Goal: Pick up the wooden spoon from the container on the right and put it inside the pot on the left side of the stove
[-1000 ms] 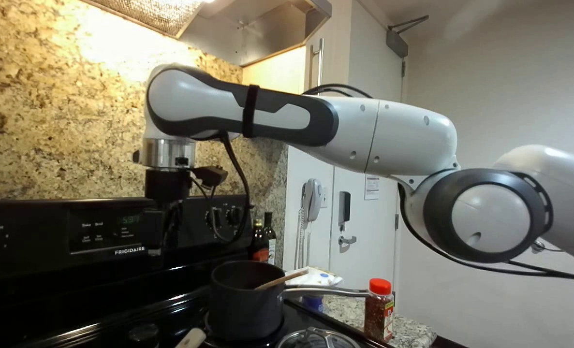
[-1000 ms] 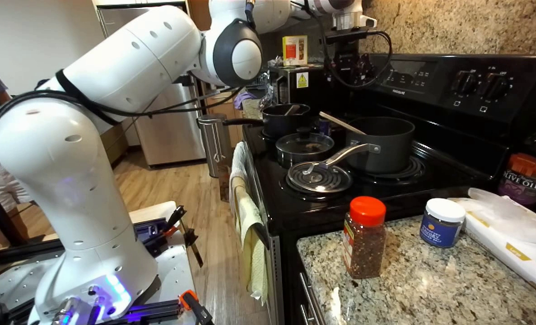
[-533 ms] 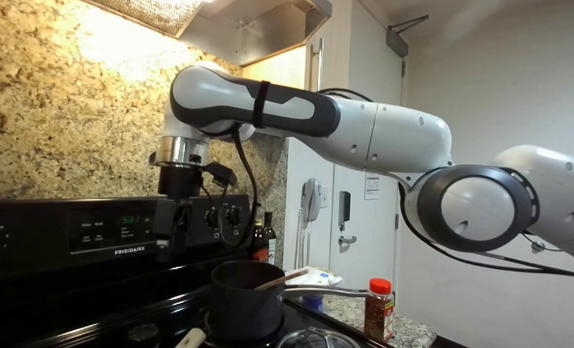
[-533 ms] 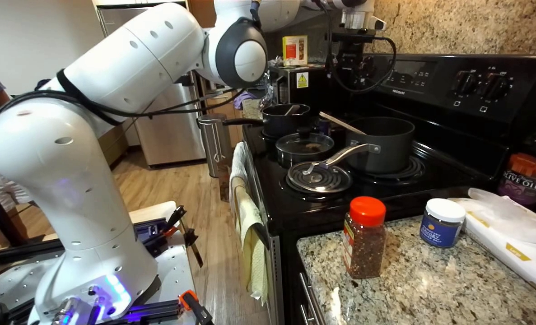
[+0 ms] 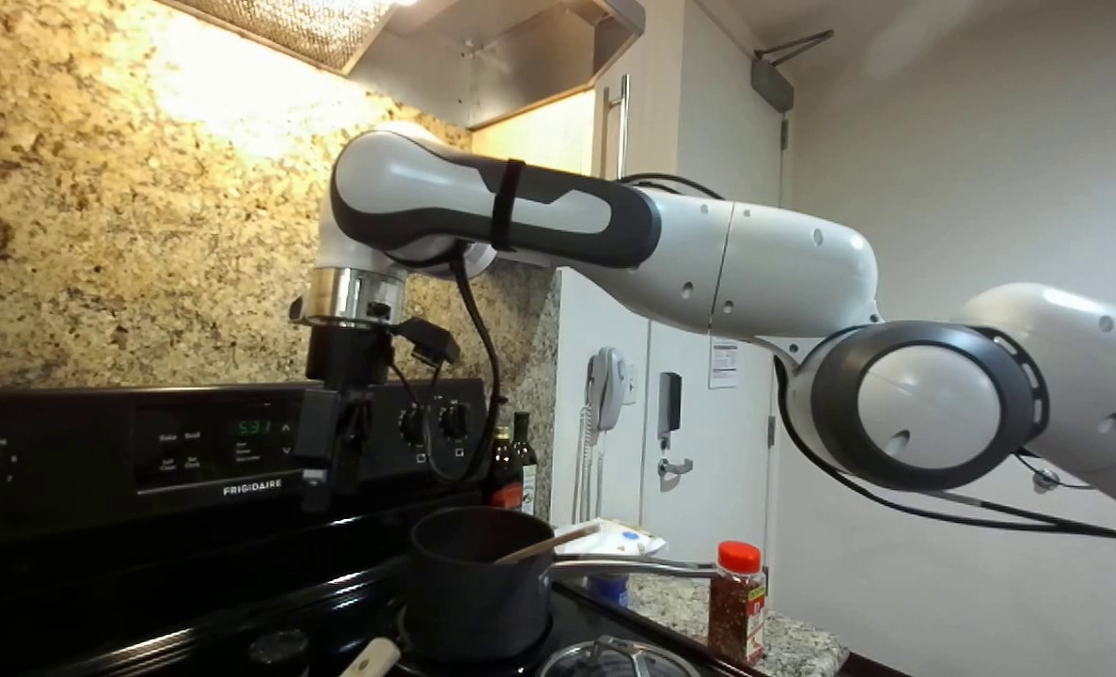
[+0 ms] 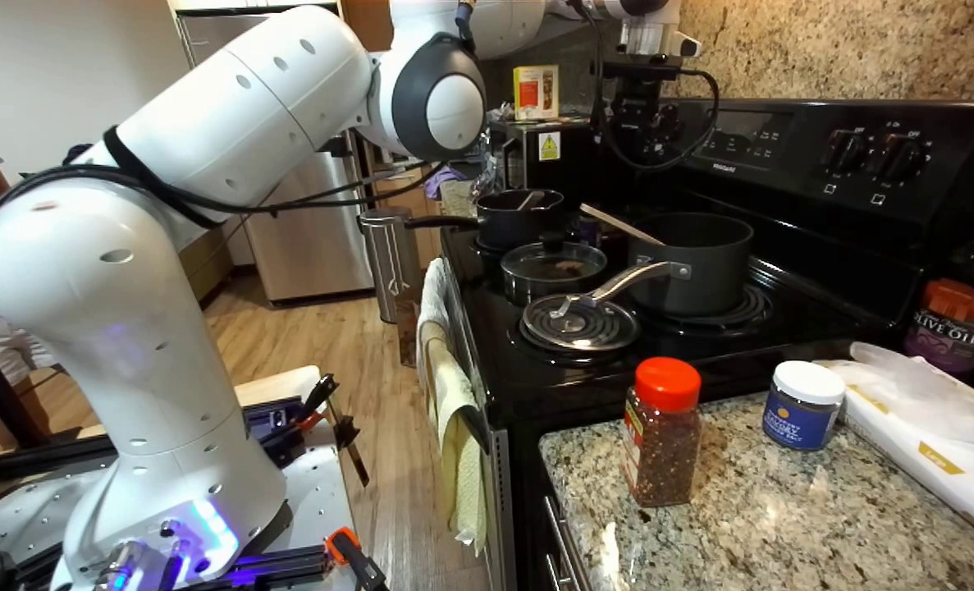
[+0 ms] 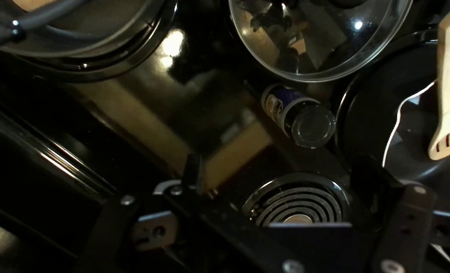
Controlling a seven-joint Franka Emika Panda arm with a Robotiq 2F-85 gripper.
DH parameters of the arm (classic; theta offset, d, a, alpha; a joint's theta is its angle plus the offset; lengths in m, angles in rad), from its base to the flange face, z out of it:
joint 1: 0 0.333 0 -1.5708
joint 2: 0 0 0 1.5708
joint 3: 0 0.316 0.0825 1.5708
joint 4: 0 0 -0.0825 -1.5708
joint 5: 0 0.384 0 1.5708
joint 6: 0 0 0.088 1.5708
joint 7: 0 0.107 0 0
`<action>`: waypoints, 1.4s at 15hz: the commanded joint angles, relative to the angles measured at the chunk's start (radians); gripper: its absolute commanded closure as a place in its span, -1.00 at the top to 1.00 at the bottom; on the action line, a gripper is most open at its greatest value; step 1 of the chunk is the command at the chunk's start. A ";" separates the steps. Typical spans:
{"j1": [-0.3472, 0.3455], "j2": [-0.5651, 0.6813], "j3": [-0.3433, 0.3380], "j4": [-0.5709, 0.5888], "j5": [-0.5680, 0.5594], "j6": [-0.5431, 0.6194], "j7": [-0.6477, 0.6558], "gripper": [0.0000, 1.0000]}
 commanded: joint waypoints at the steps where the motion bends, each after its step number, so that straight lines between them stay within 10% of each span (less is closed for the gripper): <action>1: 0.003 0.009 -0.007 0.017 -0.018 0.073 -0.072 1.00; 6: -0.018 0.036 -0.017 0.013 -0.015 0.237 -0.075 1.00; 21: -0.009 -0.028 -0.094 0.006 -0.033 0.158 0.198 1.00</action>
